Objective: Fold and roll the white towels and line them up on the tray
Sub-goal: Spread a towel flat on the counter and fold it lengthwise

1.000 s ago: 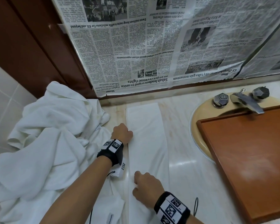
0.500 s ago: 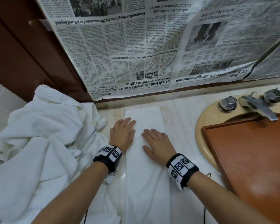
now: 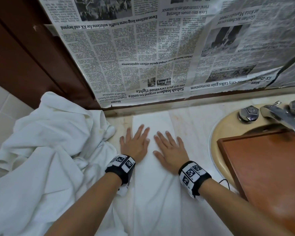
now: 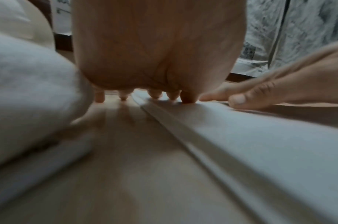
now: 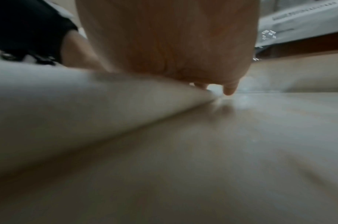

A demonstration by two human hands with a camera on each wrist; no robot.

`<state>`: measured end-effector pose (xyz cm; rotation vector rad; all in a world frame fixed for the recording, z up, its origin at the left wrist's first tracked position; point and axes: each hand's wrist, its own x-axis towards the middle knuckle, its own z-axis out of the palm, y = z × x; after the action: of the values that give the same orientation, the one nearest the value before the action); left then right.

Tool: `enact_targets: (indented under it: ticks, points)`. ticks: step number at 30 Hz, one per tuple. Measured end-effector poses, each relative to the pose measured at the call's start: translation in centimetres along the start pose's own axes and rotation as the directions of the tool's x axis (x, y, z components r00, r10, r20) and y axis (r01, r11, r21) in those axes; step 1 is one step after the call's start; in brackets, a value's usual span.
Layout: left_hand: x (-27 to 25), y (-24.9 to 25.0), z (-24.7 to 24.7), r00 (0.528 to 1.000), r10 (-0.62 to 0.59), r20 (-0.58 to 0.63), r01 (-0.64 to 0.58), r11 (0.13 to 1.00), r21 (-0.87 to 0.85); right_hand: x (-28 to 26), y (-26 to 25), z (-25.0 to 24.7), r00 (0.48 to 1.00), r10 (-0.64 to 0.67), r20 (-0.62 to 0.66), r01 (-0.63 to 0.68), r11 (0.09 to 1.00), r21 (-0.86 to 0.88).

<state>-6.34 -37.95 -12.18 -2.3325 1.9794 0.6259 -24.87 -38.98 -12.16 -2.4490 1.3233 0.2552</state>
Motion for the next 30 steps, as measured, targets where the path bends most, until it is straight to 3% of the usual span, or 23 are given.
enact_targets:
  ticks: [5,10,13,18,22,26,30]
  points:
    - [0.4,-1.3,-0.9,0.982,-0.186,0.034,0.188,0.979,-0.072,0.4,2.6,-1.1,0.981,0.194,-0.015,-0.192,0.977,0.091]
    - [-3.3,-0.7,-1.2,1.000,-0.003,0.019,0.003,0.999,-0.040,-4.9,0.5,-0.8,1.000,0.015,-0.026,-0.012,0.995,0.102]
    - [-6.9,-1.1,0.3,0.998,0.053,0.036,-0.055,0.997,0.054,-8.7,-0.5,0.6,0.996,-0.028,0.081,0.022,0.997,0.068]
    - [-7.7,-1.0,1.1,1.000,-0.017,0.020,0.013,0.988,0.157,-7.3,1.5,0.8,0.995,0.034,0.099,-0.034,0.999,0.005]
    - [-5.4,0.7,0.6,0.998,-0.053,0.046,0.048,0.994,0.097,-4.2,3.4,-0.6,0.994,0.060,0.095,-0.063,0.998,0.025]
    - [-5.2,1.7,-0.4,1.000,-0.029,0.005,0.029,0.999,0.022,-4.3,3.5,-2.0,0.998,0.069,-0.003,-0.067,0.983,0.171]
    - [-7.4,0.3,0.5,0.992,0.115,-0.051,-0.115,0.993,0.021,-10.6,0.0,-1.9,0.986,0.051,-0.157,0.025,0.895,0.446]
